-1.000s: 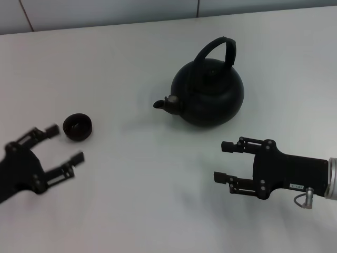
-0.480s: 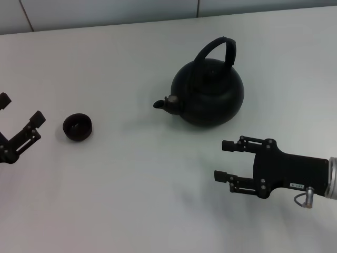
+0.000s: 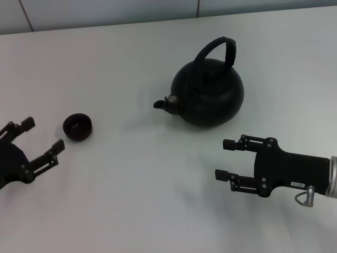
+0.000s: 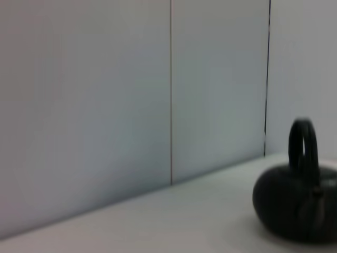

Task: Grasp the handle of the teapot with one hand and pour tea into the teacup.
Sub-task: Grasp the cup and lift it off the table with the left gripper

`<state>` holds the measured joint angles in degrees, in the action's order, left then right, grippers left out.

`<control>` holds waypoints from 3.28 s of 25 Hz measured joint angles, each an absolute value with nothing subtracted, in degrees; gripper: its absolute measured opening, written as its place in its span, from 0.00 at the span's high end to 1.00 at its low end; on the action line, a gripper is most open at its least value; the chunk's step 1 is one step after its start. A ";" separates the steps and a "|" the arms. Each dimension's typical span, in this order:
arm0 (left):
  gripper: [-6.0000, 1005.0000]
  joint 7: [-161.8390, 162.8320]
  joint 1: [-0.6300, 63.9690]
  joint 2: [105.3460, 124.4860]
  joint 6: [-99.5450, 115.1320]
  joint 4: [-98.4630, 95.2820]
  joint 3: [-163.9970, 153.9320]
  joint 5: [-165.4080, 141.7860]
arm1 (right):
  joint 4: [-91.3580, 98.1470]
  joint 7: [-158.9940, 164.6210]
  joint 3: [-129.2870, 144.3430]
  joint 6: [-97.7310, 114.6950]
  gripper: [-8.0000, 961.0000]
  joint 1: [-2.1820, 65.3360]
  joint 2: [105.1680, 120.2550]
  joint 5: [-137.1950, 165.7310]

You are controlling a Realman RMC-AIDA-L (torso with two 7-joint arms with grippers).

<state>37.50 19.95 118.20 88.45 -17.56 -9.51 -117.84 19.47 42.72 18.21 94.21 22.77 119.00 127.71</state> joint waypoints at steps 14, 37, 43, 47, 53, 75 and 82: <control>0.20 40.14 20.84 118.46 81.58 -20.00 -17.68 -117.43 | 19.69 42.72 18.10 94.25 0.28 22.76 119.00 127.67; 0.22 40.69 27.52 118.65 71.62 -16.03 -19.11 -117.77 | 19.69 42.72 18.03 95.10 0.28 22.84 119.00 127.24; 0.23 40.59 29.02 118.74 68.90 -14.96 -20.23 -117.52 | 19.69 42.71 18.01 95.10 0.28 22.85 119.00 126.81; 0.23 40.58 29.60 118.74 68.03 -14.62 -20.23 -117.54 | 19.69 42.71 18.01 95.18 0.28 22.85 119.00 126.81; 0.24 40.44 30.38 118.74 66.98 -14.22 -20.21 -117.39 | 19.69 42.71 18.01 95.65 0.28 22.76 119.00 126.81; 0.25 40.24 30.78 118.73 65.70 -13.36 -21.10 -117.42 | 19.78 42.71 18.02 95.72 0.28 22.76 119.00 126.82; 0.26 40.53 30.76 118.73 65.92 -13.36 -21.10 -117.38 | 19.85 42.72 18.02 95.71 0.28 22.77 119.00 126.83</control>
<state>40.53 30.76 118.73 65.92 -13.36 -21.10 -117.38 19.85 42.72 18.02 95.71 22.77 119.00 126.83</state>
